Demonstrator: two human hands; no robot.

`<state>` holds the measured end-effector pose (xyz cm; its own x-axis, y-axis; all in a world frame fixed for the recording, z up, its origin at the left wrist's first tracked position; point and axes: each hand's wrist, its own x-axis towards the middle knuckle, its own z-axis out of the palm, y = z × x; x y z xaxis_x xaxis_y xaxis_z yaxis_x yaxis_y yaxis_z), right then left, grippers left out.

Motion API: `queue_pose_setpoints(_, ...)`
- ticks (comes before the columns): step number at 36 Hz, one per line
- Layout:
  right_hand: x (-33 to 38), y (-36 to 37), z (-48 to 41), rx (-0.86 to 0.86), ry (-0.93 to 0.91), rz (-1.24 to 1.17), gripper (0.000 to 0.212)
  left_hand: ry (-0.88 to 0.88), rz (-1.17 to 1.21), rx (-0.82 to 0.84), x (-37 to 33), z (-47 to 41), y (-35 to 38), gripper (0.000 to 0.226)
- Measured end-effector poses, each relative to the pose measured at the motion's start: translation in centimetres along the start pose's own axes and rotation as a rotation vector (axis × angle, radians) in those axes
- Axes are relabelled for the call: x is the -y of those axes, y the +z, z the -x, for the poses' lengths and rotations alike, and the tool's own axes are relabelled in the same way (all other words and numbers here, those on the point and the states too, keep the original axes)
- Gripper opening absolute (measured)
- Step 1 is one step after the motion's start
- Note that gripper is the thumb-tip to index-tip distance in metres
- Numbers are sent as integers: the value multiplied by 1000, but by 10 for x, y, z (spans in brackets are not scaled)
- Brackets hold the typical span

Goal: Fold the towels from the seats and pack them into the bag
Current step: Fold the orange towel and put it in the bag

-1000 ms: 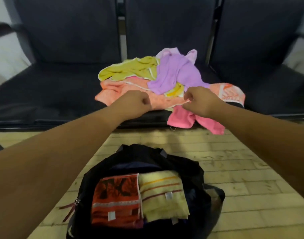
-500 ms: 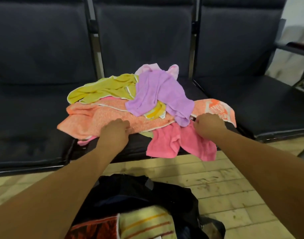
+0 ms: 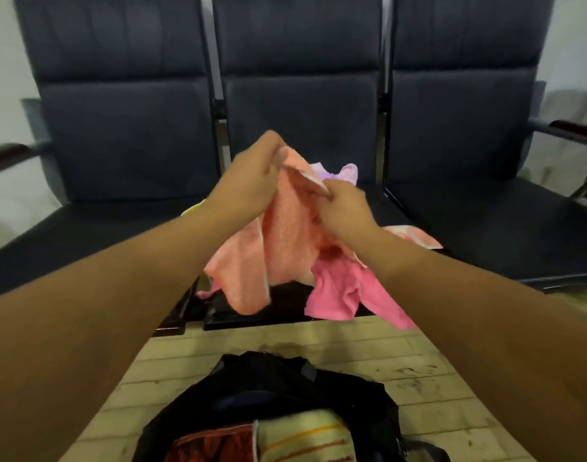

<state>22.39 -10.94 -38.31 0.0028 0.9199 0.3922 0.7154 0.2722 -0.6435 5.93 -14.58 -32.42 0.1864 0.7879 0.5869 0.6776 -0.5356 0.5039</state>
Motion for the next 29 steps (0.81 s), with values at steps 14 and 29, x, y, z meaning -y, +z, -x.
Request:
queue_pose_setpoints(14,100,-145,24,-235,-109,-143,28,-405,-211,228,-26,61,-86,14)
queue_pose_setpoints(29,115,-171,133,264,-50,241,18,-350,386,225,-96,109,-152,20)
